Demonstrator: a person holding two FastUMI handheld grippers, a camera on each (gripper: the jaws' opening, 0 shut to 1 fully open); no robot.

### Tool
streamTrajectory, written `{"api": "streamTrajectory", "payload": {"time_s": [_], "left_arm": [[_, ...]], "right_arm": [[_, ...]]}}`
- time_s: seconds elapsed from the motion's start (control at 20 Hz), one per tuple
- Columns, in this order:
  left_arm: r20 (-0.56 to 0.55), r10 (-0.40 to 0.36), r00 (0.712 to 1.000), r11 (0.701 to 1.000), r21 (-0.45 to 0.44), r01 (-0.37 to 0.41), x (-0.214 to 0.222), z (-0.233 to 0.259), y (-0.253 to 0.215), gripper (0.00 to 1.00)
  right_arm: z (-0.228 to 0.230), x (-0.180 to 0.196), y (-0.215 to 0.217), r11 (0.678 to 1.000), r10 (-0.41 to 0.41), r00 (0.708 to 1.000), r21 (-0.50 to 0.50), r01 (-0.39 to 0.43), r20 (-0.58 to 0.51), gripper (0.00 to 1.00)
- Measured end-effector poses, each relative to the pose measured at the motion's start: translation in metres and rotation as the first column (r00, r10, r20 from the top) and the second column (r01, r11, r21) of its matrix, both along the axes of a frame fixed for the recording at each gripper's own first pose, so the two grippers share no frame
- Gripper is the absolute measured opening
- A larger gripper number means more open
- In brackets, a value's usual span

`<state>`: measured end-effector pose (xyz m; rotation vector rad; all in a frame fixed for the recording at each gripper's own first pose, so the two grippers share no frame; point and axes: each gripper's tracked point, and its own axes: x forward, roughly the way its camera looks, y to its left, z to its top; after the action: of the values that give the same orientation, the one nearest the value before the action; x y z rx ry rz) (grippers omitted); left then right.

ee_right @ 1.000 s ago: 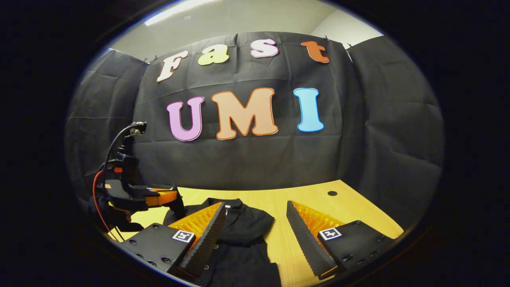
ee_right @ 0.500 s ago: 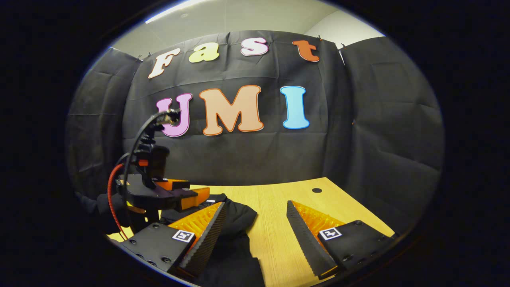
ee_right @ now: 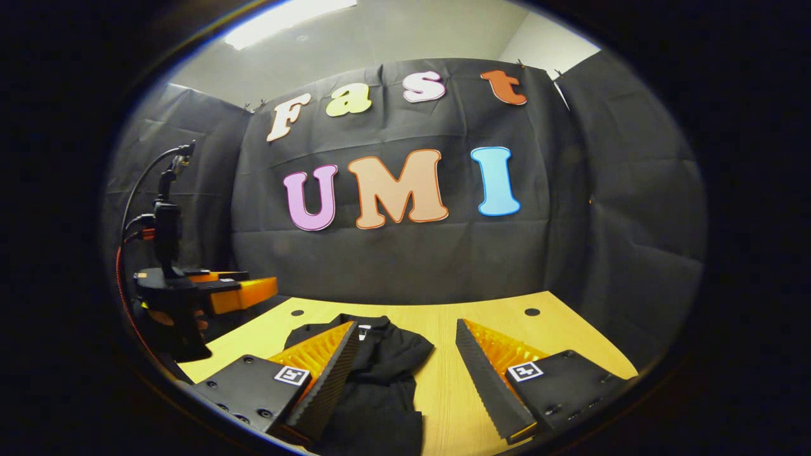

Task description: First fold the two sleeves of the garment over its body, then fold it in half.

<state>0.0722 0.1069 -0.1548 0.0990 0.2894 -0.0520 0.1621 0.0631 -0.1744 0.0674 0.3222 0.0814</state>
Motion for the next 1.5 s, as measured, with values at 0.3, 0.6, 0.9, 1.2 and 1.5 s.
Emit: {"api": "streamTrajectory", "payload": {"time_s": [0.3,0.6,0.9,1.2,1.5], "left_arm": [[-0.135,0.114,0.984,0.993,0.016,-0.113,-0.085,-0.042,0.074,0.92],[-0.262,0.171,0.950,0.985,0.056,-0.162,-0.146,-0.098,0.123,0.92],[-0.384,0.176,0.906,0.984,0.041,-0.174,-0.178,-0.153,0.142,0.93],[-0.551,0.196,0.811,0.980,0.078,-0.184,-0.224,-0.218,0.162,0.94],[-0.577,0.168,0.799,0.984,0.053,-0.168,-0.226,-0.241,0.164,0.96]], "right_arm": [[-0.033,-0.043,0.017,1.000,-0.024,0.997,0.014,0.025,-0.076,0.97],[-0.083,-0.092,0.015,0.998,-0.058,0.978,-0.048,0.050,-0.201,0.97],[-0.137,-0.123,0.014,0.995,-0.079,0.940,-0.088,0.053,-0.331,0.98],[-0.207,-0.157,0.015,0.990,-0.093,0.845,-0.138,0.023,-0.526,0.96],[-0.251,-0.177,0.024,0.996,-0.078,0.745,-0.089,0.025,-0.662,0.83]]}}
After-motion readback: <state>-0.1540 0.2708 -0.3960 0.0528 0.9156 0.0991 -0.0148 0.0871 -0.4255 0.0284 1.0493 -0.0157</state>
